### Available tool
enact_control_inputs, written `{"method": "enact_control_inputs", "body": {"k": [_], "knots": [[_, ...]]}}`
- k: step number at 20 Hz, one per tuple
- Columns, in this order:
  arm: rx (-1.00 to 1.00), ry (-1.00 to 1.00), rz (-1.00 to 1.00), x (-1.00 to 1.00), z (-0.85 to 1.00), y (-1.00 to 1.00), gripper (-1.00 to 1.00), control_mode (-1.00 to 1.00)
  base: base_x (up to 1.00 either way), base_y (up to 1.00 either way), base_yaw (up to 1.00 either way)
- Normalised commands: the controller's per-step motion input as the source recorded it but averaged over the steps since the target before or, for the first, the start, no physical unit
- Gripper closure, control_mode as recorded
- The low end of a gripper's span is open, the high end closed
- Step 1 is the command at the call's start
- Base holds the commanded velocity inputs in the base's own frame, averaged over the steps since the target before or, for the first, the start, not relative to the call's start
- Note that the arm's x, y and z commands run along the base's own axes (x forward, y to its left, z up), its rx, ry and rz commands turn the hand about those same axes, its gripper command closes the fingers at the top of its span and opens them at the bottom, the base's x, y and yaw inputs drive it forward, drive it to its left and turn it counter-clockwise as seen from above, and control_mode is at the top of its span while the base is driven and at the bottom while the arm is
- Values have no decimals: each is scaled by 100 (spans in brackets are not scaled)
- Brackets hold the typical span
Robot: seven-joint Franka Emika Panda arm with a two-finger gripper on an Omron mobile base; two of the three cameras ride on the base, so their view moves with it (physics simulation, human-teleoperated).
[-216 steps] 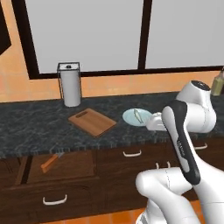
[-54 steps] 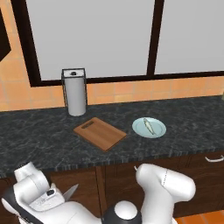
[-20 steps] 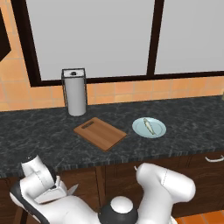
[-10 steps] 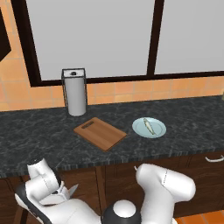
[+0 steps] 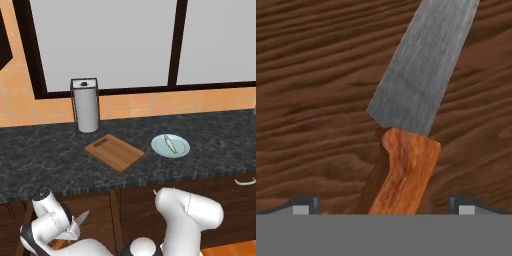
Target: Pick up the knife from the drawer and place it on the cutting board. Then place the meat from the plate to the cutting board.
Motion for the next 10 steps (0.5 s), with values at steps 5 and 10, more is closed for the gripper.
{"method": "enact_control_inputs", "body": {"k": [5, 10], "knots": [[0, -8, -3, 0, -23, 0, -100, -100, 0, 0, 0], [0, -5, -2, -8, -15, 0, -100, -100, 0, 0, 0]]}}
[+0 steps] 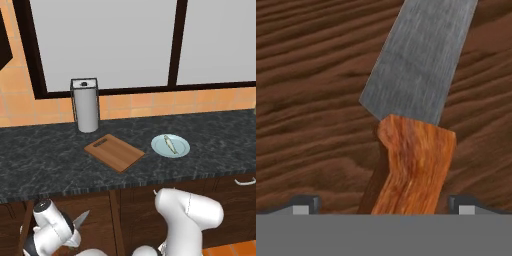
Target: Pick up the knife from the drawer and place it on the cutting board. Then place the meat from the plate to the cutting board.
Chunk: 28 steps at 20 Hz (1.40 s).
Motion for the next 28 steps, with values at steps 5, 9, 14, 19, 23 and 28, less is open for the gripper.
{"method": "enact_control_inputs", "body": {"k": [5, 9, 14, 19, 23, 28], "knots": [[0, 0, -2, 0, 0, 0, 100, -100, 0, 0, 0], [0, 0, -1, 0, 0, 0, 100, -100, 0, 0, 0], [1, -3, 0, -19, 3, -3, 100, -100, 0, 0, 0], [6, -8, 0, -57, 55, -22, 100, -100, 0, 0, 0], [8, -11, 0, -58, 89, -24, 100, -100, 0, 0, 0], [9, -6, 0, -54, 89, -44, 100, -100, 0, 0, 0]]}}
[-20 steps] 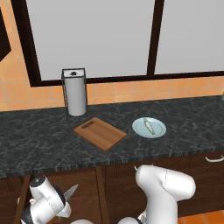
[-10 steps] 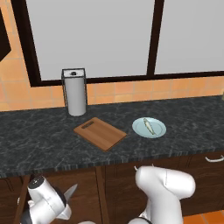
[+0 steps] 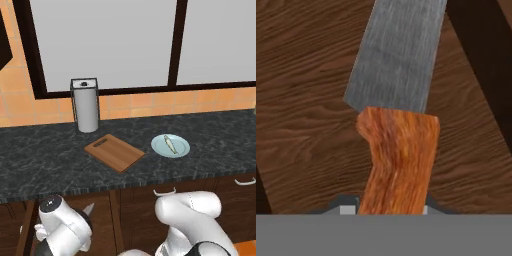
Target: Pick up the knife from the drawer and place it on the cutting board. Then place the meat from the plate to the cutting board.
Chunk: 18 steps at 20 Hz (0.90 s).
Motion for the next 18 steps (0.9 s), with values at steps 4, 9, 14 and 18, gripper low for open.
{"method": "enact_control_inputs", "body": {"k": [4, 9, 14, 18], "knots": [[10, -2, 0, -40, 93, -55, 100, -100, 0, 0, 0], [1, 0, 2, 8, 80, -45, 100, -100, 0, 0, 0], [-3, 0, 15, 22, 64, -61, 100, -100, 0, 0, 0], [-14, 12, 16, 50, 68, -26, 100, -100, 0, 0, 0]]}}
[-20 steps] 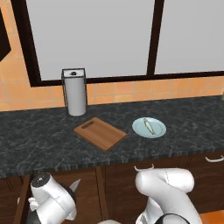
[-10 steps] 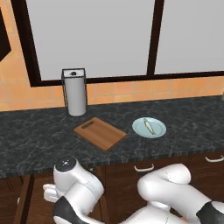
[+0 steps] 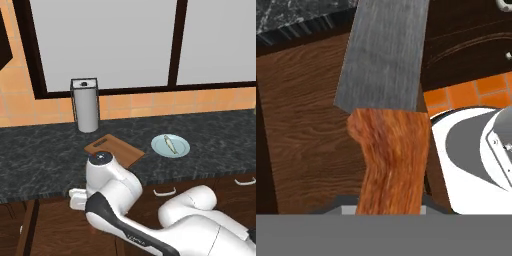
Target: Pick up the knife from the drawer and place it on the cutting board. Then place the meat from the plate to the cutting board.
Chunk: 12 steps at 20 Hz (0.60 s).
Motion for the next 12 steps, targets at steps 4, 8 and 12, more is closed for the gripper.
{"method": "enact_control_inputs", "body": {"k": [4, 8, 12], "knots": [[-10, 10, 14, 30, 49, -57, 100, -100, 0, 0, 0], [-10, 9, 14, 28, 28, -61, 100, -100, 0, 0, 0], [-10, 2, 21, 37, 4, -58, 100, -100, 0, 0, 0]]}}
